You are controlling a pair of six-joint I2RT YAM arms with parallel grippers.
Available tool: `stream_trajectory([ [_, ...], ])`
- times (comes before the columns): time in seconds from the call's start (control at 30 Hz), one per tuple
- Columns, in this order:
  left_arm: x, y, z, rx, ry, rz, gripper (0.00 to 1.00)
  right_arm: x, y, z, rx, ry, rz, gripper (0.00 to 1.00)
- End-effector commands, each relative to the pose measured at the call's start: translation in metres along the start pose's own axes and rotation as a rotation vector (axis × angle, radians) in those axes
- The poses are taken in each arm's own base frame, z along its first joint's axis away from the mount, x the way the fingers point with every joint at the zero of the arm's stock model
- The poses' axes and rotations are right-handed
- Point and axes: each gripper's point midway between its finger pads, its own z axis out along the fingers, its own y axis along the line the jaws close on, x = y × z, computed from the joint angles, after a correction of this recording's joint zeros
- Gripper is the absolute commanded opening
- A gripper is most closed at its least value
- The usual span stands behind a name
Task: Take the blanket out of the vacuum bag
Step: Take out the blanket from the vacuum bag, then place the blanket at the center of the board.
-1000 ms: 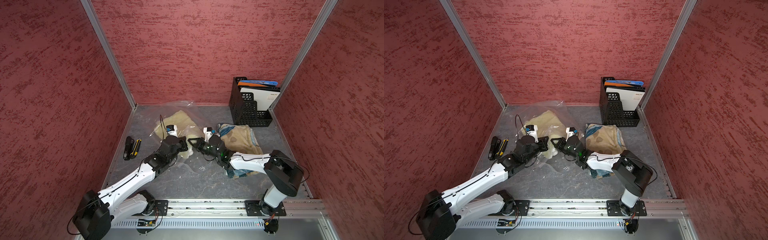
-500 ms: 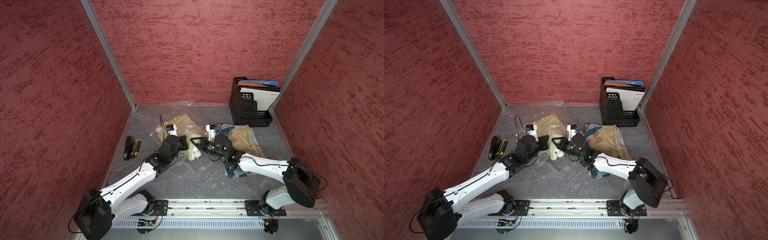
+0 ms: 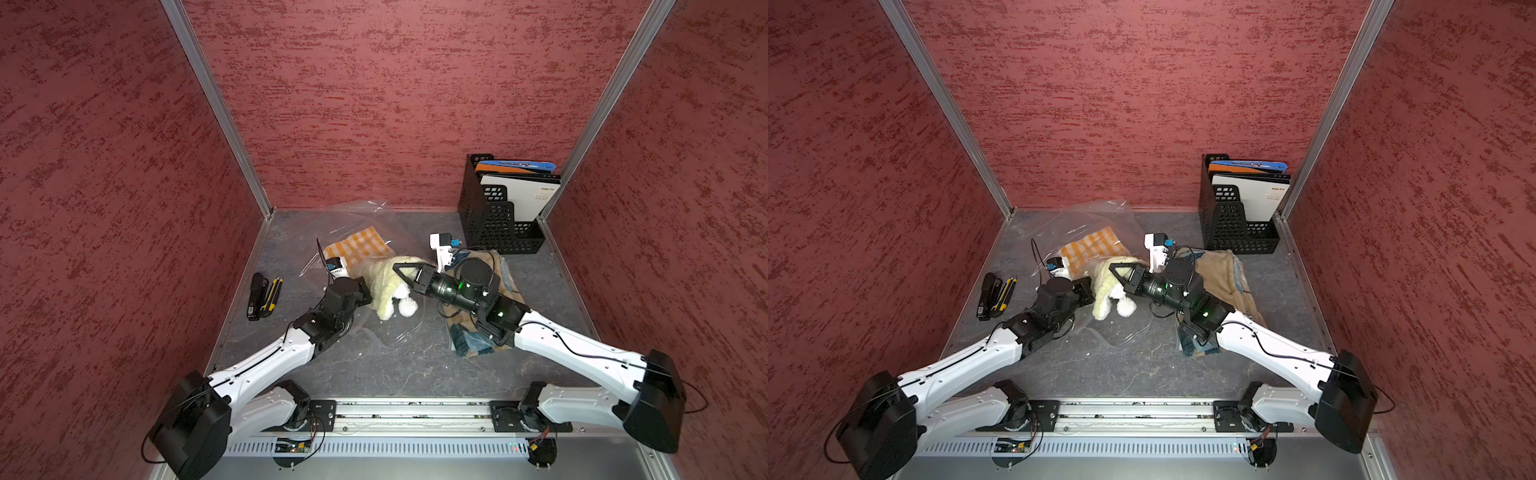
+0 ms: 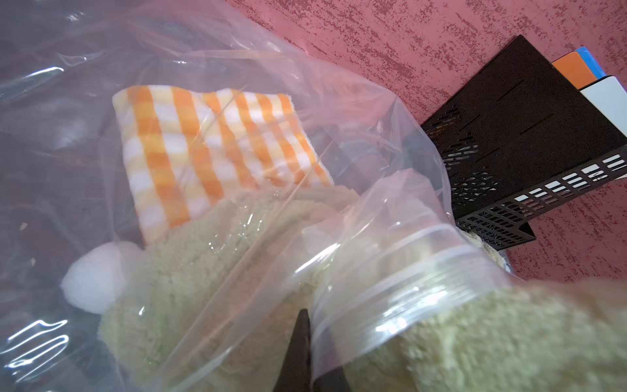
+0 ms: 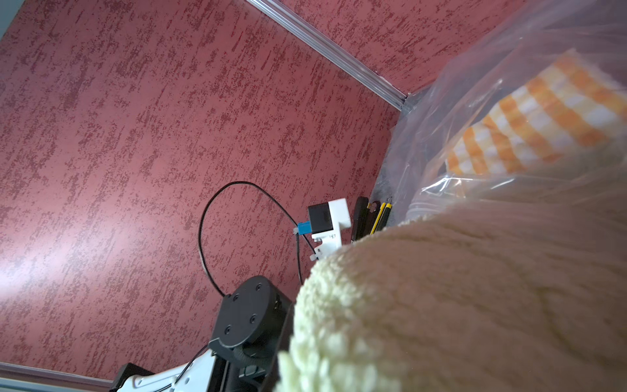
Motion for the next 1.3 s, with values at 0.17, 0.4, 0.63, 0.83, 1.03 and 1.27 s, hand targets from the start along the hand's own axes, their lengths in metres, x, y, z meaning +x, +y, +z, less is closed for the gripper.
stream_trajectory([
  [0.17, 0.004, 0.007, 0.006, -0.023, 0.000, -0.020, 0.00, -0.050, 0.092, -0.046, -0.125, -0.111, -0.162, 0.00],
  [0.4, 0.006, 0.009, 0.003, -0.019, 0.006, -0.028, 0.00, -0.084, 0.126, -0.086, -0.107, -0.198, -0.233, 0.00],
  [0.63, 0.004, 0.017, -0.011, -0.027, -0.012, -0.029, 0.00, -0.115, 0.113, -0.132, 0.048, -0.311, -0.265, 0.00],
  [0.83, -0.004, 0.031, -0.025, -0.045, -0.056, -0.040, 0.00, -0.116, 0.083, -0.173, 0.161, -0.375, -0.237, 0.00],
  [1.03, -0.011, 0.055, -0.031, -0.115, -0.069, -0.056, 0.00, -0.106, 0.049, -0.202, 0.280, -0.417, -0.183, 0.00],
  [1.27, -0.011, 0.067, -0.027, -0.115, -0.058, -0.093, 0.00, -0.119, 0.022, -0.222, 0.429, -0.534, -0.195, 0.00],
])
